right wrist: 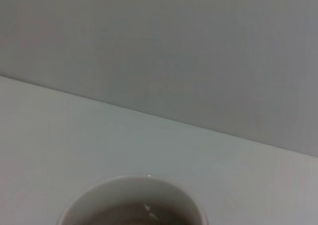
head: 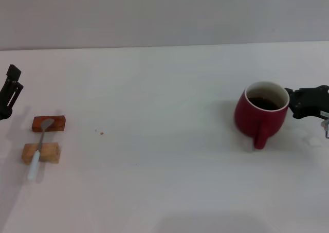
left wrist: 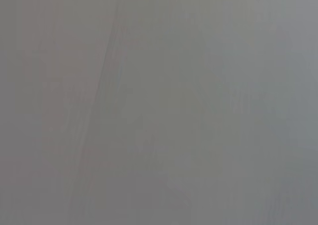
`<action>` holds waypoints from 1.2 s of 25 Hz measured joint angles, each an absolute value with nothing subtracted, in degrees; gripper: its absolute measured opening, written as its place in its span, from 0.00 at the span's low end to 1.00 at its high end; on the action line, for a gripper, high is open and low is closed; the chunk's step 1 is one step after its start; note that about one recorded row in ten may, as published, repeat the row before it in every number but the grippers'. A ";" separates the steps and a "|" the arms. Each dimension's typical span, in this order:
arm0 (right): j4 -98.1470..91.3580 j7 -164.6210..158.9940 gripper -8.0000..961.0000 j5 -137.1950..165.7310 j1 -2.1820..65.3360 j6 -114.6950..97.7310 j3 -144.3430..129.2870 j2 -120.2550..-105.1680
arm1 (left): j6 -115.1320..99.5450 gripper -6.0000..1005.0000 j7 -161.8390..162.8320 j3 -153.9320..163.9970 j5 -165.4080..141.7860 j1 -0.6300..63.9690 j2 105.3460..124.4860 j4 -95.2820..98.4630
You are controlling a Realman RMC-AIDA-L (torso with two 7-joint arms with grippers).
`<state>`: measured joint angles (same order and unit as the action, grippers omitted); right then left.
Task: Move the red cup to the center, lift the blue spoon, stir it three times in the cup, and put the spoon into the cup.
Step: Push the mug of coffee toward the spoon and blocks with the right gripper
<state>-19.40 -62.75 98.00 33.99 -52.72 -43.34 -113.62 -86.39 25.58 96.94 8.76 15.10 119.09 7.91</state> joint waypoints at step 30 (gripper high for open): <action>-19.42 -62.28 0.02 97.99 38.23 -55.51 -52.17 -118.11 | -86.42 0.82 26.24 97.07 8.70 15.21 119.09 7.94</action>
